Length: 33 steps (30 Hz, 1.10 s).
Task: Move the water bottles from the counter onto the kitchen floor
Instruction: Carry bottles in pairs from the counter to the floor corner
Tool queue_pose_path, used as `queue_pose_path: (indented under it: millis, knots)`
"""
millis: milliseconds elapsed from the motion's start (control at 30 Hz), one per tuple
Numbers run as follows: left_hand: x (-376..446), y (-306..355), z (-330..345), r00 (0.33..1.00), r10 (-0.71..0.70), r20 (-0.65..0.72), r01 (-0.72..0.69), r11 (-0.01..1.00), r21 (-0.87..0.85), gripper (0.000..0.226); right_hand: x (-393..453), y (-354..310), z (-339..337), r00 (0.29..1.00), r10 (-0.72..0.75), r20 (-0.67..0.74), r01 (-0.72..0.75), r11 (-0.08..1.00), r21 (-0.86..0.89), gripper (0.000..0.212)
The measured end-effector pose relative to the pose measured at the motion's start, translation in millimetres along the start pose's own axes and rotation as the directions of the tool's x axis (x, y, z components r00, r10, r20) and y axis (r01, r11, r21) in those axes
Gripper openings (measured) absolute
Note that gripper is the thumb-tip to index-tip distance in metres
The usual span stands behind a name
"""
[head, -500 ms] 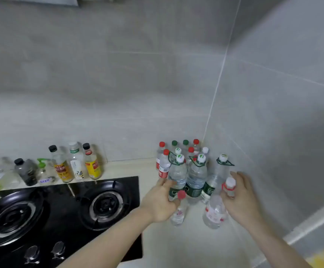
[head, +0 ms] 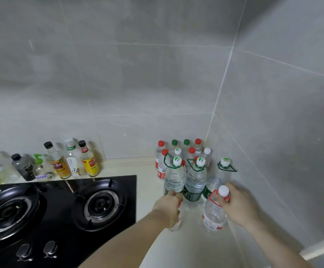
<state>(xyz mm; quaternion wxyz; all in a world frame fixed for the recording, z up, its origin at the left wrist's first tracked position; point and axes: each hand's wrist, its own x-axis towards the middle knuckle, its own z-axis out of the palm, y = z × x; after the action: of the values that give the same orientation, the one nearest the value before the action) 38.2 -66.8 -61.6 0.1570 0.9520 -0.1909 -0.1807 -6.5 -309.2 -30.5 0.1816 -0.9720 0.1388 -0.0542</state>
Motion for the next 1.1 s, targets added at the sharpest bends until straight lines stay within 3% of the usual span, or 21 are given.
queue_pose_path:
  millis: [167,333,500,800,1100]
  knots:
    - [-9,-9,6,0.997,-0.044,-0.059,0.037,0.993,-0.114,0.030,-8,-16,4,0.995,-0.089,0.044,0.079,0.979,0.186,0.025]
    - [-41,-31,-5,0.984,-0.065,-0.164,0.029,0.977,-0.211,0.028,-21,-43,-9,0.978,-0.204,0.032,0.191,0.953,0.235,0.025]
    - [-103,-61,-52,0.945,-0.062,-0.320,-0.018,0.970,-0.240,0.026,-36,-110,-35,0.930,-0.363,0.066,0.333,0.903,0.270,0.019]
    - [-263,-135,-120,0.783,-0.202,-0.588,0.053,0.964,-0.262,0.029,-84,-262,-27,0.733,-0.666,0.137,0.571,0.712,0.409,0.023]
    - [-412,-231,-114,0.588,-0.512,-0.627,0.329,0.859,-0.393,0.027,-170,-408,16,0.531,-0.829,0.174,0.644,0.529,0.552,0.028]
